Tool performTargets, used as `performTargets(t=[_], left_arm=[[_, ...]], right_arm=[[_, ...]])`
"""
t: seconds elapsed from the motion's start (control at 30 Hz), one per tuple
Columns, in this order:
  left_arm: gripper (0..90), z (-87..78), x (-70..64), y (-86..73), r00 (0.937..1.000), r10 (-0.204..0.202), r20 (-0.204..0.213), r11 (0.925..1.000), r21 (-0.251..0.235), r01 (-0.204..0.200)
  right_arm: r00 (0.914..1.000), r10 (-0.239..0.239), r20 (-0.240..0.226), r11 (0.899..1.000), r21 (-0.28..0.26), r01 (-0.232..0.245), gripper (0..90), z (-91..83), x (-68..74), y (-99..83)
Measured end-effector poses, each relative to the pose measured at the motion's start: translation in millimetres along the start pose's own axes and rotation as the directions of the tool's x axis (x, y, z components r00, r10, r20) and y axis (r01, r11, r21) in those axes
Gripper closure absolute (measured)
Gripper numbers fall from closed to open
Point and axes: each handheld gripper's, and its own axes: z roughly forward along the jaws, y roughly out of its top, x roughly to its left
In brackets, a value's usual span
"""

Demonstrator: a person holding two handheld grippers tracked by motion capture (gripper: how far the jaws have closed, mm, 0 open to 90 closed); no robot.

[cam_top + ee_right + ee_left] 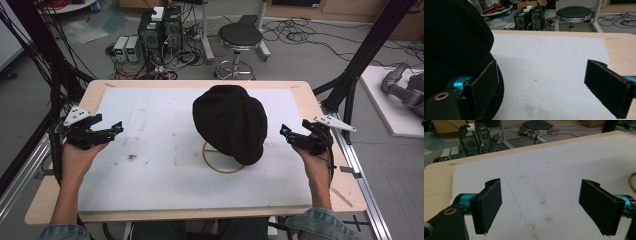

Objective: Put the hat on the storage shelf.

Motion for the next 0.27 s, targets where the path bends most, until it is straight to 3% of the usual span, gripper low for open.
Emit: performTargets(t=[0.27], left_arm=[[19.1, 0.3, 0.4, -0.1, 1.0000, -0.001, -0.001, 1.0000, 0.000, 0.001]], right_arm=[[0.9999, 0.014, 0.001, 1.000, -0.007, -0.014, 12.1, -1.4, -3.0, -1.5]])
